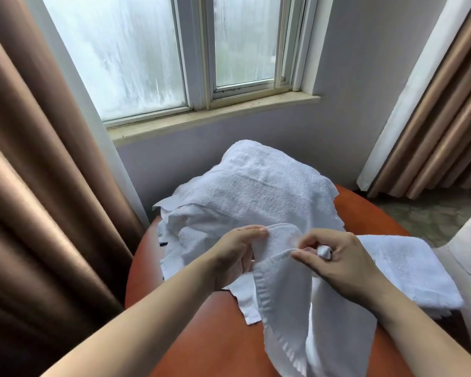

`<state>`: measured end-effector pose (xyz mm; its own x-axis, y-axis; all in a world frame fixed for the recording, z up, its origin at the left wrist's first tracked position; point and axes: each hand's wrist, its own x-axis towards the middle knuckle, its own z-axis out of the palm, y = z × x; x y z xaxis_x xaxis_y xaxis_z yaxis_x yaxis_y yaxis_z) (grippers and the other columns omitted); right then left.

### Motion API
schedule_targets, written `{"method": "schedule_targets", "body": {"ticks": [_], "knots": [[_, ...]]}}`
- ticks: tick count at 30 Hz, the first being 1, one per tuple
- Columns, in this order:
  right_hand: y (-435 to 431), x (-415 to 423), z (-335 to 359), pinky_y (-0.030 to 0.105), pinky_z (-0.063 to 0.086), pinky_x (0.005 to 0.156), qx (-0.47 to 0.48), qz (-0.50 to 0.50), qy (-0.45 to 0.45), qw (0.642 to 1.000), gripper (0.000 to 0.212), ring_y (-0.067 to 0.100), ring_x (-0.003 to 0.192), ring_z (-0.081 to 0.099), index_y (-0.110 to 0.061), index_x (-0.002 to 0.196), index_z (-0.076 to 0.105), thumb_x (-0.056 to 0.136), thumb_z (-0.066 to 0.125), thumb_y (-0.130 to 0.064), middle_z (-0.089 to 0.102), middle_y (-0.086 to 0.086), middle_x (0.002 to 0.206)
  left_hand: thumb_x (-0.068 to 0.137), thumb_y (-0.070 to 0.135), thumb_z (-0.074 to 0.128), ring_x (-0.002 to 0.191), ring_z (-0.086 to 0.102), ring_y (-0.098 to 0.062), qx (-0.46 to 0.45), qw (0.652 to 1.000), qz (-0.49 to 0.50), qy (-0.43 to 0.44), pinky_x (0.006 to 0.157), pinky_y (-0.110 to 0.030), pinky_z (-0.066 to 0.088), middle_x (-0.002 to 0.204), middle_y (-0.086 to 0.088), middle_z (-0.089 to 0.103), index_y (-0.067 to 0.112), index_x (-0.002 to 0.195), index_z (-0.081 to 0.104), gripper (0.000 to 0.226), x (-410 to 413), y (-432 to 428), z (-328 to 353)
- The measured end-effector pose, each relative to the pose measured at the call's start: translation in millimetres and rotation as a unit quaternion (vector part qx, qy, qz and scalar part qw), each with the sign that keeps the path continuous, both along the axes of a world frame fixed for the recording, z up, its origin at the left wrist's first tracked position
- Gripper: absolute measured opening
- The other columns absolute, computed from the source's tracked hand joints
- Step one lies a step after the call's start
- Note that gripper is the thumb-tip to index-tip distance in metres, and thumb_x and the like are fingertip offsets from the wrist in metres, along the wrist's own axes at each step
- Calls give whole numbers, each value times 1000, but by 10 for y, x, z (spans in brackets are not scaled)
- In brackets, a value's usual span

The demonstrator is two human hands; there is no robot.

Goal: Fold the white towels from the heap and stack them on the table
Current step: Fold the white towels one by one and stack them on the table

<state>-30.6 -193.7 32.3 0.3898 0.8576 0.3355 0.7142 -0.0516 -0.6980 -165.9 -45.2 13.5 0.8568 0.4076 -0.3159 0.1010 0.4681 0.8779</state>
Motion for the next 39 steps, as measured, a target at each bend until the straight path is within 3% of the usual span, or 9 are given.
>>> {"method": "schedule_targets", "body": {"ticks": [5,9,13,17,20,24,28,34,39], "knots": [[9,-14,-37,30,43,61,22,-47,72,996,15,6,58,51,-31,73,64,82,75,-26,58,-10,60,98,17,40,90,68,-19,-26,999,-25,-24,76,-27,56,101,-9,71,9,103,72,33,-20,-71,-10],[15,-31,-68,34,46,62,26,-89,99,991,14,18,59,55,-28,72,64,81,75,-26,60,1,60,101,29,32,103,66,-19,-32,999,-39,-12,87,-28,53,117,-9,69,10,120,64,42,-27,-111,-30],[31,-37,-95,28,45,61,21,-119,77,990,19,8,59,55,-27,65,63,79,75,-29,62,-2,61,103,36,27,103,66,-18,-19,999,-27,-18,90,-30,50,115,-8,70,12,117,65,48,-31,-158,-52],[28,-11,-117,26,43,60,23,-119,92,988,17,10,61,55,-25,68,64,80,75,-27,62,-2,63,76,12,49,97,57,-28,32,998,36,-49,86,-34,46,110,-21,64,1,113,67,43,-28,-148,-115],[13,-2,-100,25,43,62,35,-93,105,990,14,10,62,55,-27,73,64,81,75,-24,62,-2,65,63,10,48,85,52,-24,91,991,91,-20,80,-35,42,90,-13,64,6,94,74,41,-49,-68,-159],[16,-6,-97,31,44,63,50,-85,102,990,15,19,65,56,-27,72,64,81,76,-22,60,-1,63,74,9,46,85,58,-17,135,989,68,5,82,-32,46,90,-4,68,14,90,75,33,-105,-47,-161],[25,-16,-99,36,43,61,59,-78,97,990,15,29,64,54,-26,72,64,81,76,-24,59,11,63,72,13,46,85,45,-25,161,985,50,28,80,-40,36,88,-12,56,0,93,69,34,-105,-99,-142],[53,-13,-79,30,43,60,65,-94,105,988,12,20,62,54,-27,73,65,80,75,-28,60,5,63,78,6,43,95,57,-28,101,993,58,3,85,-36,47,105,-21,64,-3,111,67,42,-104,-142,-120],[88,2,-124,24,40,58,61,-132,105,984,13,7,58,51,-26,75,64,81,75,-23,60,0,62,93,12,34,78,69,-10,65,994,50,-71,65,-19,53,87,-2,74,9,101,68,36,-81,-212,-153]]}}
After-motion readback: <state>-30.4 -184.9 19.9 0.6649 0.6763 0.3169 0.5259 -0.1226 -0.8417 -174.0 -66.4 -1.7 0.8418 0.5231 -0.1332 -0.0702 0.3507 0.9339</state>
